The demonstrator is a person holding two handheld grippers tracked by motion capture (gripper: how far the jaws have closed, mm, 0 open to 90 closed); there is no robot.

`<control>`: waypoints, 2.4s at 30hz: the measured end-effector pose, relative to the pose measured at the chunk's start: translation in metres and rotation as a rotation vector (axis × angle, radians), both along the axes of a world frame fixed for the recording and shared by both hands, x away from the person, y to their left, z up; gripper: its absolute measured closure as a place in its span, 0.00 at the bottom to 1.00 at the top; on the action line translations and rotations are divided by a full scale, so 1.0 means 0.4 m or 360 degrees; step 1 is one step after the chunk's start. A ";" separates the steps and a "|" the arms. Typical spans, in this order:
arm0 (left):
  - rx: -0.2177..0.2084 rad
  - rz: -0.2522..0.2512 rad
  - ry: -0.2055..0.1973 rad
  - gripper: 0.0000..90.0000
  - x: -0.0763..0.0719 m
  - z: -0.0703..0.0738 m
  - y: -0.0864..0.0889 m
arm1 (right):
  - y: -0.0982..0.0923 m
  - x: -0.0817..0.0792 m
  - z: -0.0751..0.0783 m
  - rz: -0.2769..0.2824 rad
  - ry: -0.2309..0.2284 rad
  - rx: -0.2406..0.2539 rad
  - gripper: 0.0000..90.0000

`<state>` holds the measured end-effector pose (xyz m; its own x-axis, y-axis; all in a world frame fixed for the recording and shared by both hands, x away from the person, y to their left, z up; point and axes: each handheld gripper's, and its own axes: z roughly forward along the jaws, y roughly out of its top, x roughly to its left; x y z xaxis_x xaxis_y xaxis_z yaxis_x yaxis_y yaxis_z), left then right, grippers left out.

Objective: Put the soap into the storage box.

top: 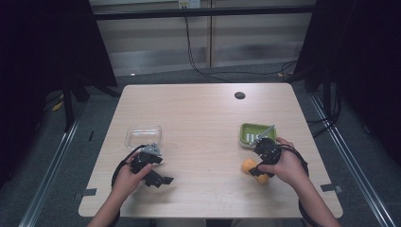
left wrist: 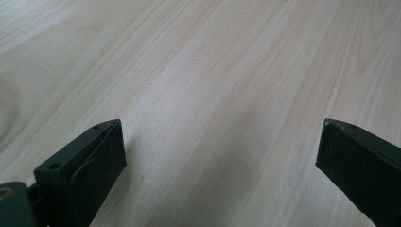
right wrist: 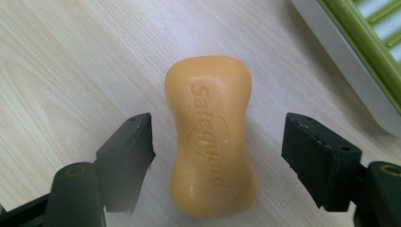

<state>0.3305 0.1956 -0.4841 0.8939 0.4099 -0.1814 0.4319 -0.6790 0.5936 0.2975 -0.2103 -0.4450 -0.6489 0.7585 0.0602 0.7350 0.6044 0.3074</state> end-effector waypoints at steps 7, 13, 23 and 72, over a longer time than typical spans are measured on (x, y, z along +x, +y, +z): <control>-0.0019 -0.0004 0.0009 0.02 0.000 -0.003 -0.007 | 0.007 0.001 -0.018 -0.0015 0.0045 -0.0028 0.32; -0.0016 -0.0002 0.0006 0.02 0.000 -0.002 -0.006 | 0.019 0.004 -0.028 0.0010 0.0055 -0.0050 0.33; -0.0004 0.0000 0.0008 0.02 -0.001 -0.001 -0.006 | 0.034 0.007 -0.044 0.0031 0.0070 -0.0073 0.34; -0.0024 -0.0009 0.0016 0.02 0.000 -0.002 -0.007 | 0.048 0.015 -0.038 0.0141 0.0232 -0.0150 0.55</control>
<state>0.3303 0.1927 -0.4847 0.8942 0.4023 -0.1964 0.4343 -0.6725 0.5993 0.3034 -0.1910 -0.4604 -0.7029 0.7056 0.0897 0.7103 0.6898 0.1403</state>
